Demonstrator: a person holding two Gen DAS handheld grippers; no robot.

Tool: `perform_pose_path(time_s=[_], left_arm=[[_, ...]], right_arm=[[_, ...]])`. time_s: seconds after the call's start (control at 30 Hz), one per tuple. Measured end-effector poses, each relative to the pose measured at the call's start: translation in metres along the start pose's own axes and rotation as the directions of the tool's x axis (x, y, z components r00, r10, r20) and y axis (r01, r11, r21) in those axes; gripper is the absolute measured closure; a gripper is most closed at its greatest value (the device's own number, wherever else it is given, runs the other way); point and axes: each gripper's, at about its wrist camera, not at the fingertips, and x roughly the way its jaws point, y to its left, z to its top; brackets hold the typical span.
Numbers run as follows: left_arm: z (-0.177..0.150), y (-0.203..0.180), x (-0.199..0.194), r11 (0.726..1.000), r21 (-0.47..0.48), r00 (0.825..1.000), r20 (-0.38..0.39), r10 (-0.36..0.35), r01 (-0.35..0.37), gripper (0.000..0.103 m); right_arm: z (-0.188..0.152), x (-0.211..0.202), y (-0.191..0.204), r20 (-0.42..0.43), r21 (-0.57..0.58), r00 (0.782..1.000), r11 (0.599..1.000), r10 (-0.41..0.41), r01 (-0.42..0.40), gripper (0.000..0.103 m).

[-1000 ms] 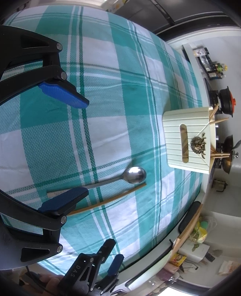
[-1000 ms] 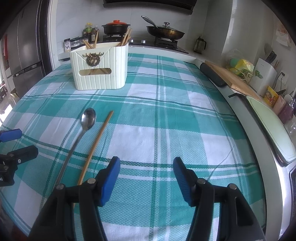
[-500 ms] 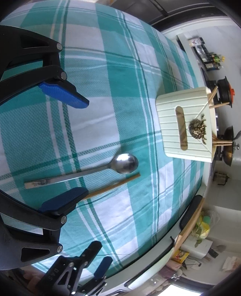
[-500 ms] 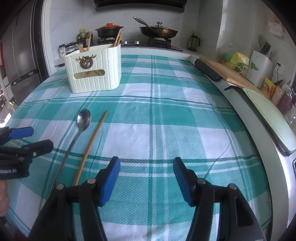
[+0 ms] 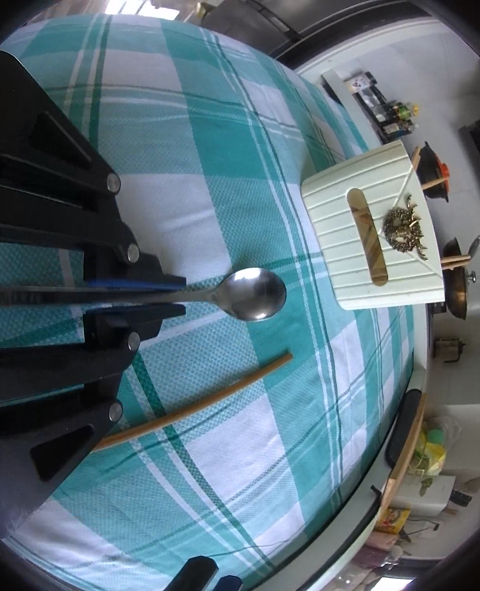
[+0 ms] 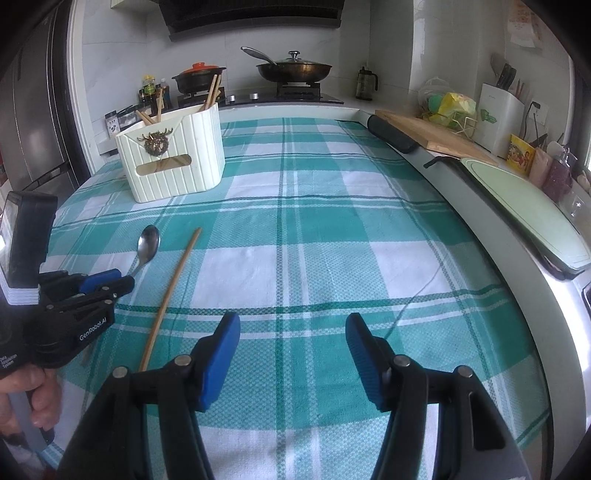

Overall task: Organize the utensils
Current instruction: 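Close the left tool on the steel spoon handle while the right tool grasps the wooden chopstick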

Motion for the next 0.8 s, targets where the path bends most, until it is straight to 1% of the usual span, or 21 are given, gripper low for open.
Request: perform_pose_path(time_s=[0.03, 0.07, 0.23, 0.37, 0.43, 0.57, 0.67, 0.73, 0.77, 0.8], left_arm=[[-0.001, 0.005, -0.001, 1.0, -0.018, 1.0, -0.001, -0.012, 0.012, 0.098], [-0.003, 0.01, -0.002, 0.999, -0.036, 1.0, -0.003, -0.008, 0.008, 0.098], [-0.018, 0.048, -0.009, 0.992, -0.118, 0.999, -0.018, 0.042, -0.044, 0.098], [-0.033, 0.085, -0.018, 0.983, -0.17, 0.998, -0.036, 0.056, -0.061, 0.098], [-0.041, 0.102, -0.022, 0.977, -0.205, 0.998, -0.047, 0.051, -0.059, 0.098], [-0.051, 0.124, -0.028, 0.966, -0.255, 0.998, -0.055, 0.028, -0.041, 0.096], [-0.056, 0.131, -0.032, 0.962, -0.271, 0.999, -0.047, 0.008, -0.02, 0.093], [-0.059, 0.133, -0.034, 0.962, -0.272, 0.999, -0.041, -0.007, -0.005, 0.088], [-0.06, 0.133, -0.035, 0.963, -0.269, 0.999, -0.037, -0.018, 0.007, 0.081], [-0.06, 0.133, -0.037, 0.964, -0.265, 0.999, -0.032, -0.032, 0.023, 0.071]], right_arm=[[-0.001, 0.0, 0.003, -0.001, -0.005, 1.0, 1.0, 0.008, -0.008, 0.042], [-0.002, 0.0, 0.007, -0.002, -0.01, 1.0, 1.0, 0.016, -0.016, 0.042], [-0.007, -0.002, 0.031, -0.015, -0.04, 0.997, 0.996, 0.079, -0.079, 0.042], [-0.003, 0.003, 0.059, -0.033, -0.083, 0.989, 0.986, 0.143, -0.145, 0.042], [0.0, 0.01, 0.076, -0.047, -0.119, 0.985, 0.978, 0.165, -0.169, 0.042], [-0.002, 0.035, 0.108, -0.116, -0.193, 0.979, 0.963, 0.169, -0.189, 0.042], [-0.007, 0.044, 0.116, -0.134, -0.225, 0.983, 0.962, 0.125, -0.153, 0.044], [-0.012, 0.044, 0.112, -0.138, -0.223, 0.984, 0.965, 0.109, -0.138, 0.046], [-0.013, 0.042, 0.108, -0.133, -0.217, 0.985, 0.967, 0.105, -0.133, 0.049], [-0.015, 0.041, 0.103, -0.13, -0.214, 0.987, 0.97, 0.092, -0.119, 0.052]])
